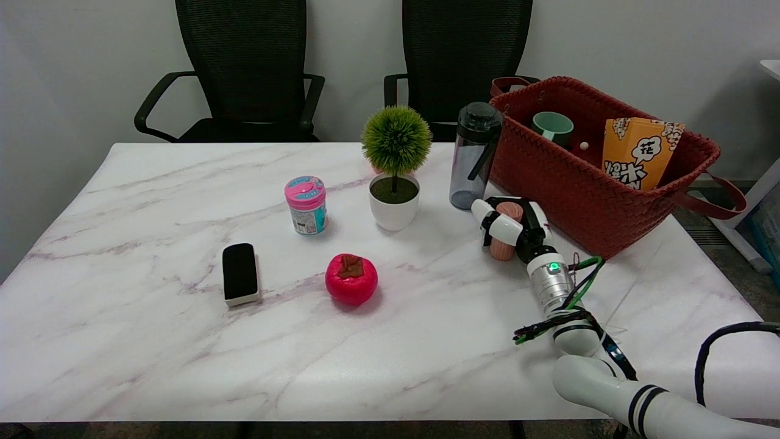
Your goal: Pick up the wooden cylinder.
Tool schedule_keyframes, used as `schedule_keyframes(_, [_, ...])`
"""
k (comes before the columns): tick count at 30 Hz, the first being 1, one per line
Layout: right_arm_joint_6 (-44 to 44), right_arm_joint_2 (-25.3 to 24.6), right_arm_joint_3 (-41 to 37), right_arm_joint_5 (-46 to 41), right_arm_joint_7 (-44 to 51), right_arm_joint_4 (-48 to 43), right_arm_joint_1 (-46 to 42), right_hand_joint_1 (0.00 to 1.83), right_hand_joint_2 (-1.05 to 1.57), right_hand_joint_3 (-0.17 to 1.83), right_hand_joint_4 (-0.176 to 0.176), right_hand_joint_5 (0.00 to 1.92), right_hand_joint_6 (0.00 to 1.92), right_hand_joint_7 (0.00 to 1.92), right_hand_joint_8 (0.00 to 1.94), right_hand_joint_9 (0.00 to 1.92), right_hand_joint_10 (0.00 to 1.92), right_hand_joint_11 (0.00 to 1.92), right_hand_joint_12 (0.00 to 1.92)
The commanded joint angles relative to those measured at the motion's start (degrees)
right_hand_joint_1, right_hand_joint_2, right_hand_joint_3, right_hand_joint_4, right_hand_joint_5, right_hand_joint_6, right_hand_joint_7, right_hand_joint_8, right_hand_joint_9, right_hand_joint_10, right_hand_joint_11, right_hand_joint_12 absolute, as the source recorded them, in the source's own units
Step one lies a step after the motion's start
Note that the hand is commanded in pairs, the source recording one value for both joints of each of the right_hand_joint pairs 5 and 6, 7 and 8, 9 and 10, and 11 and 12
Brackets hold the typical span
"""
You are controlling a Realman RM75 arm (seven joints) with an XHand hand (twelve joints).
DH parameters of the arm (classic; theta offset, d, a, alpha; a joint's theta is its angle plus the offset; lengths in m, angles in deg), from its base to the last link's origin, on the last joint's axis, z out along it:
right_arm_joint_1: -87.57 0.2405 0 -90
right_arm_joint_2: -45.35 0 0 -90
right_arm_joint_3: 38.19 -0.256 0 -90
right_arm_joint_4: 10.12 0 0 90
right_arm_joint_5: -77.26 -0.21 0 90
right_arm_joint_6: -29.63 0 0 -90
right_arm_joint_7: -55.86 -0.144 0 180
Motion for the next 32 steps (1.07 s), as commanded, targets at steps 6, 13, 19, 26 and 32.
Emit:
schedule_keyframes(6, [5.0,3.1,-3.6,0.1,-1.4,-11.3,-4.9,1.01,1.36,0.93,0.000,1.92,1.92,1.92,1.92,1.92,1.92,1.92,1.92])
schedule_keyframes(13, [4.5,5.8,-5.9,0.1,-0.9,-21.2,-9.5,1.01,1.41,0.95,0.000,1.92,1.92,1.92,1.92,1.92,1.92,1.92,1.92])
schedule_keyframes(19, [2.0,8.4,-9.7,0.1,-1.2,-33.6,-12.8,1.01,1.43,0.96,0.000,1.92,1.92,1.92,1.92,1.92,1.92,1.92,1.92])
schedule_keyframes(26, [-8.9,10.8,-17.8,-4.1,-0.9,-48.3,-16.8,1.00,1.43,0.99,0.000,1.92,1.92,1.92,1.92,1.92,1.92,1.92,1.92])
schedule_keyframes(32, [-17.6,11.0,-30.9,-6.8,-1.4,-53.6,-18.4,1.00,1.43,1.03,0.000,1.92,1.92,1.92,1.92,1.92,1.92,1.92,1.92])
